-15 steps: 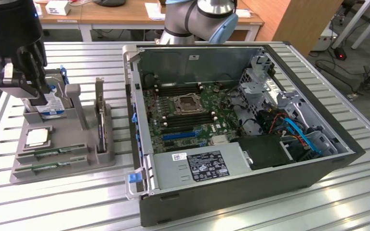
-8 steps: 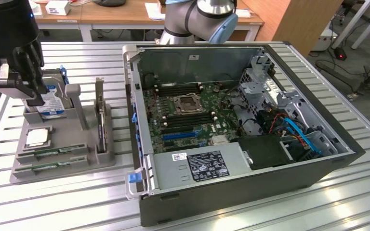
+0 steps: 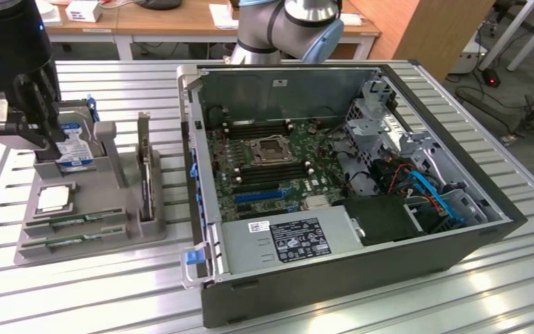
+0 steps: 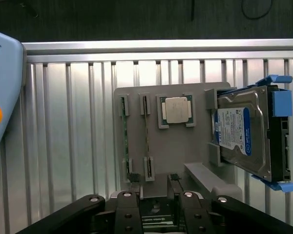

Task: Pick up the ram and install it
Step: 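Pick up the ram and move it above insertion slot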

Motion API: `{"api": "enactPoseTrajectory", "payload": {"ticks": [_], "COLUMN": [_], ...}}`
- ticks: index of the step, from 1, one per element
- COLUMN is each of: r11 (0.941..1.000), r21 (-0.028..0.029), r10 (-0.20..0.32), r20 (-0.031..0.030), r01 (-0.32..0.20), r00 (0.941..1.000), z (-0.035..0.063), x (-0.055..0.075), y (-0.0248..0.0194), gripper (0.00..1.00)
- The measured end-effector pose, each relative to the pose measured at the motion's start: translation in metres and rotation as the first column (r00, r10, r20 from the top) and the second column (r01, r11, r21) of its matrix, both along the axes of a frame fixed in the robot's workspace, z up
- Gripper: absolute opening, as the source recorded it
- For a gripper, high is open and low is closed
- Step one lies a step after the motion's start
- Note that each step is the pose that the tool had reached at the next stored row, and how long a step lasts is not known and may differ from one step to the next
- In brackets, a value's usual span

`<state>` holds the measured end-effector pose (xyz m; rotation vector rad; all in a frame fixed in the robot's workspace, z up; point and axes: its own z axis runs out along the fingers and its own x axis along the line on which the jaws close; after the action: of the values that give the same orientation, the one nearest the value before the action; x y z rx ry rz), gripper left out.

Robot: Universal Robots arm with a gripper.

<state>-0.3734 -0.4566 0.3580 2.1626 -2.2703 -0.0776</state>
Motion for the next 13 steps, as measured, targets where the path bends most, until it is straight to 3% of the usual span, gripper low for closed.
{"api": "enactPoseTrajectory", "payload": {"ticks": [8,13], "r11": [1.0000,1.0000], "r21": [0.0000,0.0002], "r10": [0.000,0.000], "r20": [0.0000,-0.0001], "r01": [0.000,0.000], "r00": [1.0000,1.0000], "z": [-0.0004,-0.0068], "x": [-0.0003,-0.0003], "y": [-0.0016,-0.0017], "gripper": [0.35,0.35]}}
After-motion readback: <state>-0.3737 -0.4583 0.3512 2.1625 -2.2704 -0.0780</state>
